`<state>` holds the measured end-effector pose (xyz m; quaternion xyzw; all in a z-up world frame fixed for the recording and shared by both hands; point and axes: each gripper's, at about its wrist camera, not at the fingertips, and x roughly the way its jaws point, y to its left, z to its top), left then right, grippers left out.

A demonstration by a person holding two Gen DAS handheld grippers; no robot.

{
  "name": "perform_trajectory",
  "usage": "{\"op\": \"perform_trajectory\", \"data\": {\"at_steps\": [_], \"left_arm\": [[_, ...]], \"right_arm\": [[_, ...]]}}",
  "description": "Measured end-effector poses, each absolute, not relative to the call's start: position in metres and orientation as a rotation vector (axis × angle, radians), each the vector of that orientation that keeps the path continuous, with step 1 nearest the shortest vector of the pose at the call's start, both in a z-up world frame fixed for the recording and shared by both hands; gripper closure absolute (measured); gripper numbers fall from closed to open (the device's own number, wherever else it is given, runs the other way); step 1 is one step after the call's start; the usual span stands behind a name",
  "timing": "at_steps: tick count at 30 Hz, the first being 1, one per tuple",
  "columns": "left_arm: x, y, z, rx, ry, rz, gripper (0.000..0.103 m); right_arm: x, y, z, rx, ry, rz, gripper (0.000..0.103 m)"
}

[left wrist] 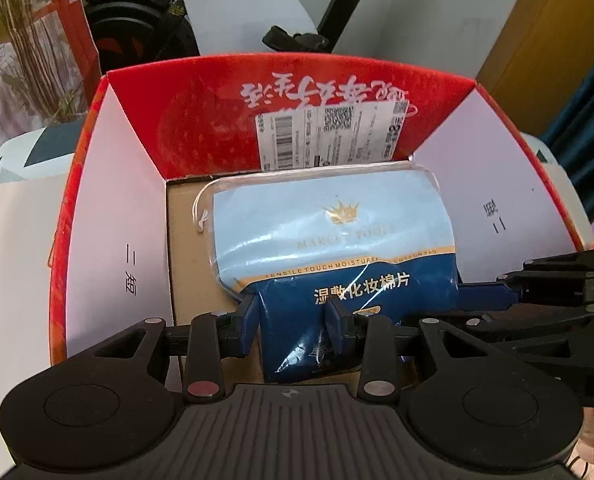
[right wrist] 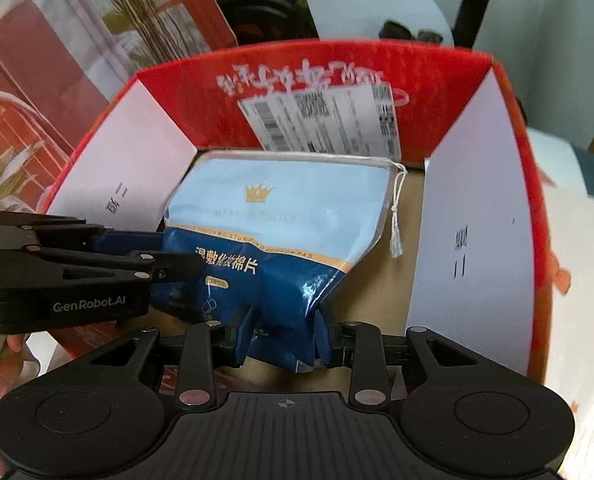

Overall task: Organize soft objects
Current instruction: 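Carry the packet into the red box and open the right tool, then move the right tool to the clear plastic bag and close on it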

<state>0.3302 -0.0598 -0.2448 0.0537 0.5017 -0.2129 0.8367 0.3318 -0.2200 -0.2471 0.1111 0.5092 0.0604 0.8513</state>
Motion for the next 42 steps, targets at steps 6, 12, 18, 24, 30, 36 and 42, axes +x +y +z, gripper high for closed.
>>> {"op": "perform_trajectory", "data": {"at_steps": [6,12,18,24,30,36,42], "left_arm": [[0.327,-0.062,-0.246,0.124,1.083,-0.466,0.064],[0.316,-0.067,-0.233,0.132,1.022,-0.475,0.064],[0.279,-0.05,-0.193,0.119,0.826,-0.452,0.064],[0.226,-0.019,-0.173,0.085,0.69,-0.417,0.064],[0.184,0.017,-0.188,0.035,0.704,-0.355,0.064],[0.168,0.042,-0.21,-0.056,0.777,-0.303,0.064],[0.163,0.05,-0.234,-0.113,0.862,-0.287,0.064]], "right_arm": [[0.337,-0.222,-0.253,0.27,1.124,0.093,0.071],[0.327,-0.224,-0.24,0.228,1.071,0.055,0.062],[0.291,-0.223,-0.204,0.16,0.874,0.067,0.058],[0.236,-0.222,-0.187,0.138,0.709,0.112,0.055],[0.191,-0.221,-0.184,0.13,0.626,0.109,0.055],[0.155,-0.208,-0.198,0.115,0.616,0.124,0.055],[0.139,-0.189,-0.23,0.061,0.695,0.105,0.047]]}}
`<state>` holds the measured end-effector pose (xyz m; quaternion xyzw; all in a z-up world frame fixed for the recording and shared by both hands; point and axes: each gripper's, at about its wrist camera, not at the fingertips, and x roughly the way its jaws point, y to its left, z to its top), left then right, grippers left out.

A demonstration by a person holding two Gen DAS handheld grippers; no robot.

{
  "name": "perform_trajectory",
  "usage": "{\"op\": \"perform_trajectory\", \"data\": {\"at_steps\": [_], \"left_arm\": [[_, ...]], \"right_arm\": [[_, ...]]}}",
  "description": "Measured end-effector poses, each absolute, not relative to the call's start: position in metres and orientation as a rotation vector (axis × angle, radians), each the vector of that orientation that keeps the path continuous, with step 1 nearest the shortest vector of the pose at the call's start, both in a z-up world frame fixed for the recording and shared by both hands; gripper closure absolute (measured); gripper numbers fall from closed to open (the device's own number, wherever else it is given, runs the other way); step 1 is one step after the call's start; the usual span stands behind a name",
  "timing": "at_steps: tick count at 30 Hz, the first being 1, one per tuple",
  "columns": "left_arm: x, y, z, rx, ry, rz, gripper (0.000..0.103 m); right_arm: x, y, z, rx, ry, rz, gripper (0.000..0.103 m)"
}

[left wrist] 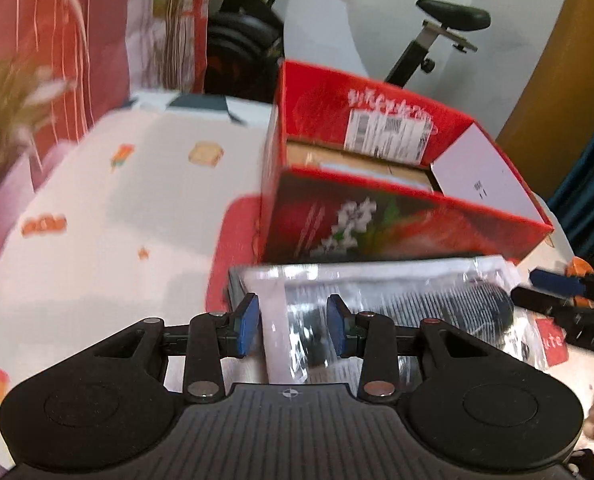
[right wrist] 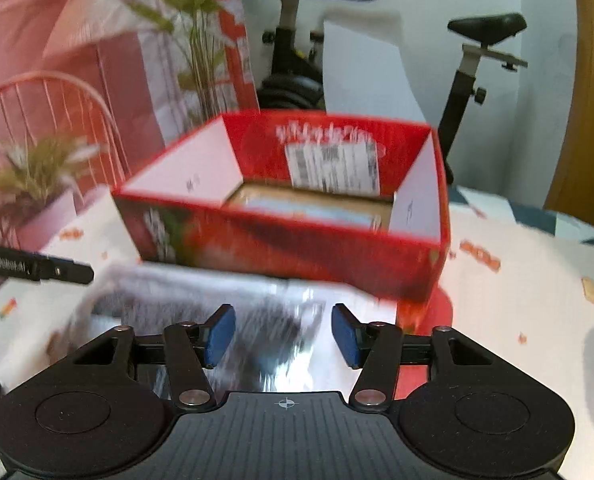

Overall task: Organize soft objects
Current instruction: 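Move the right tool to the clear plastic bag and close on it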

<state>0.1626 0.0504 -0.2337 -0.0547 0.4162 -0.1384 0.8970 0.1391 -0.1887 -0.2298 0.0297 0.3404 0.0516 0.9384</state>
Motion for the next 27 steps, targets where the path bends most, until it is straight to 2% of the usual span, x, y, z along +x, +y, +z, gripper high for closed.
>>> {"op": "perform_trajectory", "data": {"at_steps": [1,6,20,27], "left_arm": [[0.164,0.052,-0.235,-0.135,0.875,-0.293,0.064],[0.167,0.055,-0.243,-0.153,0.909,-0.301,0.064],[0.169,0.051,-0.264,-0.166,0.959,-0.298,0.061],[0.183,0.057,-0.263,-0.174,0.984,-0.338,0.059]], "right_arm": [[0.137,-0.189,-0.234,0.065,0.706,0.1,0.044],[0.131,-0.197,-0.252,0.109,0.758,0.071,0.039],[0.139,-0.199,-0.263,0.121,0.793,0.127,0.039],[0.159,-0.219,-0.25,0.17,0.885,0.219,0.036]]}}
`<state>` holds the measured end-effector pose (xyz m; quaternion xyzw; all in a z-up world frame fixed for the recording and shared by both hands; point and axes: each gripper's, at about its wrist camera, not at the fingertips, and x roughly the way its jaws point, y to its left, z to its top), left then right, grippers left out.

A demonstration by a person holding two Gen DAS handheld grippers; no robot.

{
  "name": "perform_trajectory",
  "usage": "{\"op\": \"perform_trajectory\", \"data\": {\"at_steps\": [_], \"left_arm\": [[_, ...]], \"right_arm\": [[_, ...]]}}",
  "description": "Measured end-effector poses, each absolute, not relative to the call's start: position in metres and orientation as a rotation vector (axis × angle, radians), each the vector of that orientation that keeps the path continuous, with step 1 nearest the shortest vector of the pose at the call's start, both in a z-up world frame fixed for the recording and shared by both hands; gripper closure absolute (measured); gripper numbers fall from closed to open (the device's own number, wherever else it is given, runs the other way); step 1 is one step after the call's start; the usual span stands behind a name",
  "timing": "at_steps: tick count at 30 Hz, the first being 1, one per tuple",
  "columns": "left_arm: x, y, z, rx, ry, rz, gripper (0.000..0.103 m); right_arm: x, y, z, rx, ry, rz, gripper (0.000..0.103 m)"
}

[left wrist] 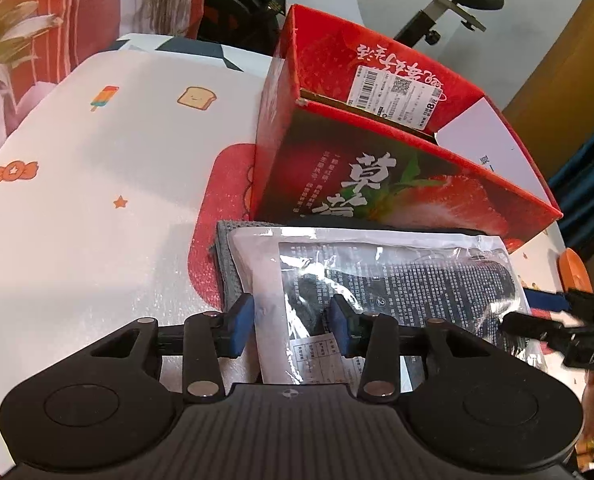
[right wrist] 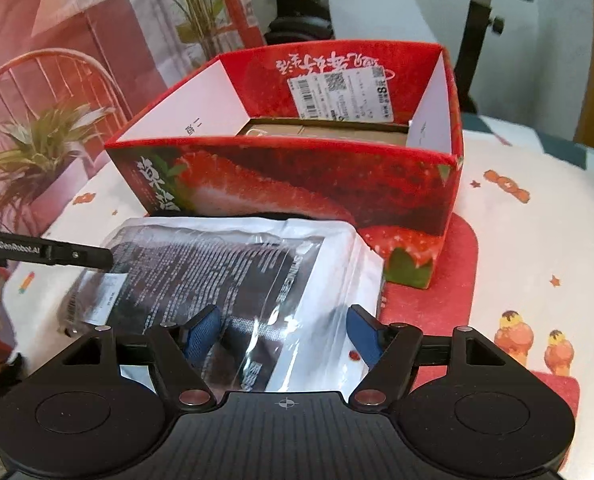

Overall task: Organize soft objects
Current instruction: 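Move the right tool to the clear plastic bag and close on it, then lift the clear plastic bag with the right tool toward the red box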

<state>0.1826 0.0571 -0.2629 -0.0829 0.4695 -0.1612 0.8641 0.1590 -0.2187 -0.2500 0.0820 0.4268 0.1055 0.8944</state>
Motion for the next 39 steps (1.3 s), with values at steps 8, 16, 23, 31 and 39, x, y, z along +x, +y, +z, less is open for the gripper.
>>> {"op": "perform_trajectory", "data": {"at_steps": [8,16,23,31,39], "left_arm": [[0.208,0.066,-0.261,-0.122,1.051,-0.434,0.056],[0.226,0.059,-0.266,-0.057,1.119,-0.515,0.055],[0.236,0.059,-0.277,-0.091,1.15,-0.535,0.047],[0.225,0.055,-0.26,-0.09,1.095,-0.548,0.049],[0.216,0.06,-0.234,-0.098,0.996,-0.536,0.053]], "right_arm": [[0.193,-0.24,-0.246,0.177,1.008,0.321,0.039],[0.218,-0.233,-0.248,0.147,1.104,0.384,0.04],[0.224,-0.233,-0.254,0.167,1.116,0.393,0.04],[0.212,-0.224,-0.235,0.103,1.037,0.394,0.067],[0.192,-0.213,-0.202,-0.041,0.911,0.401,0.079]]}}
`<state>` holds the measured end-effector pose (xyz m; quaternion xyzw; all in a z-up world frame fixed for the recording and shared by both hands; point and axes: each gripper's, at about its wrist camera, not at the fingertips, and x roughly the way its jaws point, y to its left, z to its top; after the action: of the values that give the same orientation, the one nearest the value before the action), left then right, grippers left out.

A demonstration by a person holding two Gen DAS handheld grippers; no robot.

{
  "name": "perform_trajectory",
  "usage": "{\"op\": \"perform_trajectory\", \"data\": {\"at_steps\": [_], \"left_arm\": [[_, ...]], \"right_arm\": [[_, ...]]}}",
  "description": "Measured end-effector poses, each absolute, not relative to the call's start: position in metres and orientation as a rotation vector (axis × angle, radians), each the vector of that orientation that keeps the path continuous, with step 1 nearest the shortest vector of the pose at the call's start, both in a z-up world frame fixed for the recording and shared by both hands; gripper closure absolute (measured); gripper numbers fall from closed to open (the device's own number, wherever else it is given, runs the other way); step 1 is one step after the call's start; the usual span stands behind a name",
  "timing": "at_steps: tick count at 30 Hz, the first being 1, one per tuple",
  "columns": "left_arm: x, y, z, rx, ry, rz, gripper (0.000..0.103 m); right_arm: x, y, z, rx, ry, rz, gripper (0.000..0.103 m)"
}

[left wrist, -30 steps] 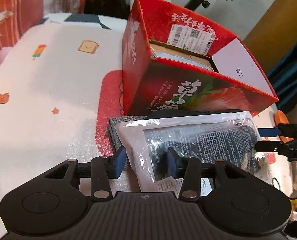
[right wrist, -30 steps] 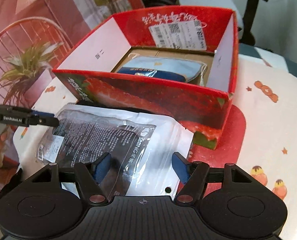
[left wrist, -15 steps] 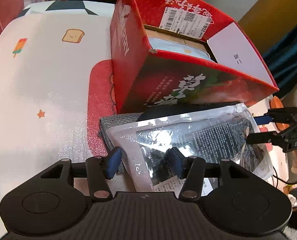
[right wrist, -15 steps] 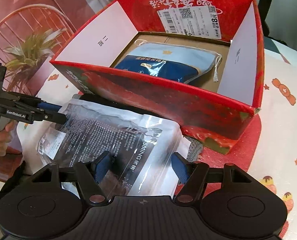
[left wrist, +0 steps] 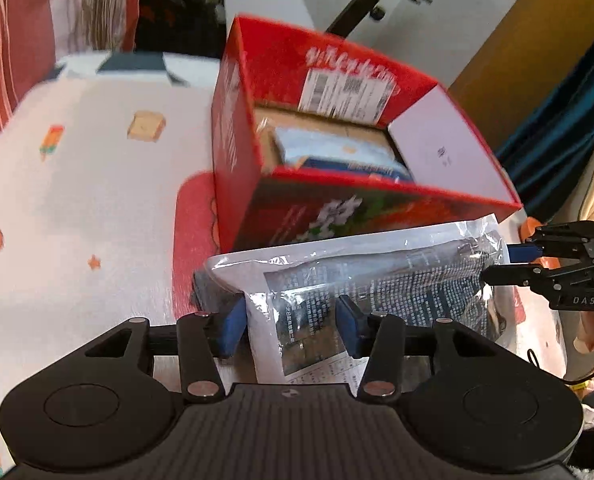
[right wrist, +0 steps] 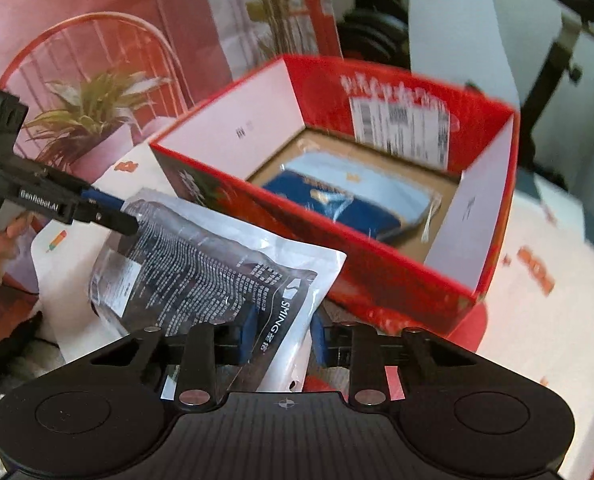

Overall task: Organize soft objects
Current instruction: 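Lift the clear plastic bag with the right tool toward the red box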

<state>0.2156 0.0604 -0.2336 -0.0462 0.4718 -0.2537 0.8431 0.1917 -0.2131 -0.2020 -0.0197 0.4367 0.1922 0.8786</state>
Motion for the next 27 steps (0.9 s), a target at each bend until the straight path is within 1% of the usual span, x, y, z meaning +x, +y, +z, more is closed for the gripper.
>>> {"op": "perform_trajectory", "data": {"at_steps": [2,3,8,12,16,18,22,27], "left_arm": [[0.21,0.059,-0.221,-0.067,0.946,-0.529,0.053],[0.207,0.058,-0.216,-0.047,0.92,-0.521,0.055],[0.187,0.05,-0.185,0.053,0.736,-0.498,0.055],[0.178,0.047,-0.177,0.05,0.651,-0.491,0.055],[0.182,0.039,-0.2,0.045,0.734,-0.486,0.055],[0.179,0.039,-0.209,0.052,0.738,-0.478,0.056],[0.176,0.033,-0.207,0.084,0.717,-0.48,0.056],[0.178,0.039,-0.2,0.049,0.706,-0.481,0.056]], "right_arm": [[0.185,-0.208,-0.191,-0.096,0.861,0.4,0.08],[0.182,-0.205,-0.186,-0.125,0.831,0.396,0.08],[0.155,-0.189,-0.161,-0.332,0.628,0.347,0.083],[0.139,-0.178,-0.165,-0.475,0.522,0.304,0.084],[0.139,-0.175,-0.19,-0.476,0.584,0.301,0.084],[0.134,-0.172,-0.198,-0.475,0.568,0.288,0.085],[0.133,-0.168,-0.2,-0.486,0.556,0.28,0.086],[0.13,-0.169,-0.194,-0.477,0.544,0.289,0.086]]}}
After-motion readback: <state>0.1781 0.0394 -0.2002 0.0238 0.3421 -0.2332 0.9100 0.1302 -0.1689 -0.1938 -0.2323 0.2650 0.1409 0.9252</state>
